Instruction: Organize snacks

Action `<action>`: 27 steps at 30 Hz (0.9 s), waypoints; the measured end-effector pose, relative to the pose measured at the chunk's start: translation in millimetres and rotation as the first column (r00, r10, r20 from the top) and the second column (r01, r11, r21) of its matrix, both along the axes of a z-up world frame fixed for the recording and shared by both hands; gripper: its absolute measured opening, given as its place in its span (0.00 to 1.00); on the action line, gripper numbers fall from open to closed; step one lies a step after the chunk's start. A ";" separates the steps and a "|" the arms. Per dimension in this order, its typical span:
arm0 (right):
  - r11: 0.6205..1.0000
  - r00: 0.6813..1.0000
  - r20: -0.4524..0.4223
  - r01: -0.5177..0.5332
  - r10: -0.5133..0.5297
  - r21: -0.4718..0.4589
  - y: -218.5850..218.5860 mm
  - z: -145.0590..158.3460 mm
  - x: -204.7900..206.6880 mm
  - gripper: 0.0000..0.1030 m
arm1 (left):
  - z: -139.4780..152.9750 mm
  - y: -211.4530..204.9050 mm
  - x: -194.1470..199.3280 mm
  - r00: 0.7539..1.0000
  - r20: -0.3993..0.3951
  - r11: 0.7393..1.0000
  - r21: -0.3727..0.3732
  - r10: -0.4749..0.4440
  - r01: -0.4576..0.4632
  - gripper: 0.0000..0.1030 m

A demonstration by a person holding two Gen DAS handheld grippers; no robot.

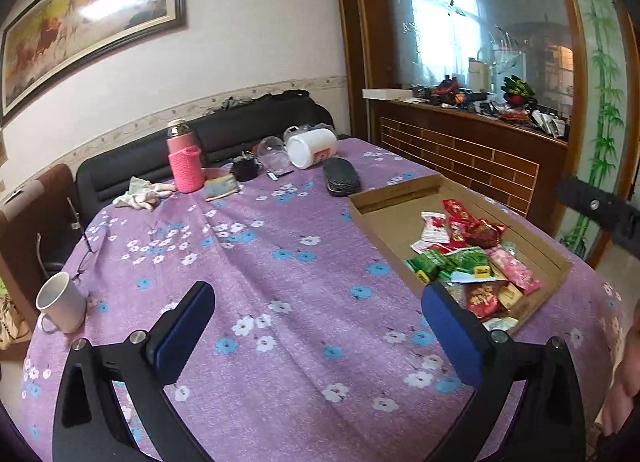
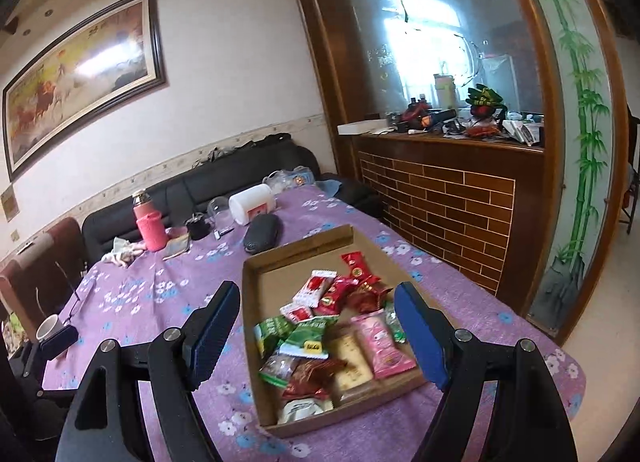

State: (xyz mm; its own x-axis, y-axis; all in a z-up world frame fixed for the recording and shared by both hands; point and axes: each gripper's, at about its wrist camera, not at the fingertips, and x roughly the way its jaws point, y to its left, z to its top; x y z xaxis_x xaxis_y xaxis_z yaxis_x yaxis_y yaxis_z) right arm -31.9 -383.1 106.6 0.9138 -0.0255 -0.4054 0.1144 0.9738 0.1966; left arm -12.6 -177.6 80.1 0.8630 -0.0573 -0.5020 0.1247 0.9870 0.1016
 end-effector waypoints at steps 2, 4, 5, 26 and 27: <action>1.000 1.000 -0.006 0.002 -0.002 0.001 0.1 -2.8 0.5 0.81 | -2.1 -5.6 3.4 0.999 -0.028 1.000 0.024 -0.015 0.016 1.00; 1.000 1.000 -0.012 0.007 -0.006 0.005 -1.0 -4.8 1.3 0.81 | -4.5 -10.1 4.4 0.999 -0.038 0.998 0.058 -0.008 0.010 1.00; 1.000 1.000 -0.016 0.006 -0.006 0.007 -1.2 -6.1 2.0 0.81 | -6.2 -12.5 3.9 0.999 -0.036 0.997 0.082 0.000 0.003 1.00; 0.999 0.999 -0.040 0.028 -0.030 -0.038 21.9 -26.1 8.9 0.87 | -39.2 -5.2 17.4 0.994 -0.095 0.997 0.057 0.056 -0.051 1.00; 0.999 0.999 -0.040 0.032 -0.034 -0.043 24.3 -27.5 9.9 0.87 | -39.7 -4.6 17.9 0.994 -0.096 0.997 0.058 0.057 -0.051 1.00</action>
State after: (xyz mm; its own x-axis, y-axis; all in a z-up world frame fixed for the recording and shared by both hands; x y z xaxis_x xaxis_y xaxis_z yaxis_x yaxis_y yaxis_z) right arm -22.0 -358.8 79.0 0.8950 -0.0734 -0.4400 0.1538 0.9767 0.1499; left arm 5.2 -182.2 40.4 0.8110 0.0184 -0.5848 0.0831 0.9857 0.1464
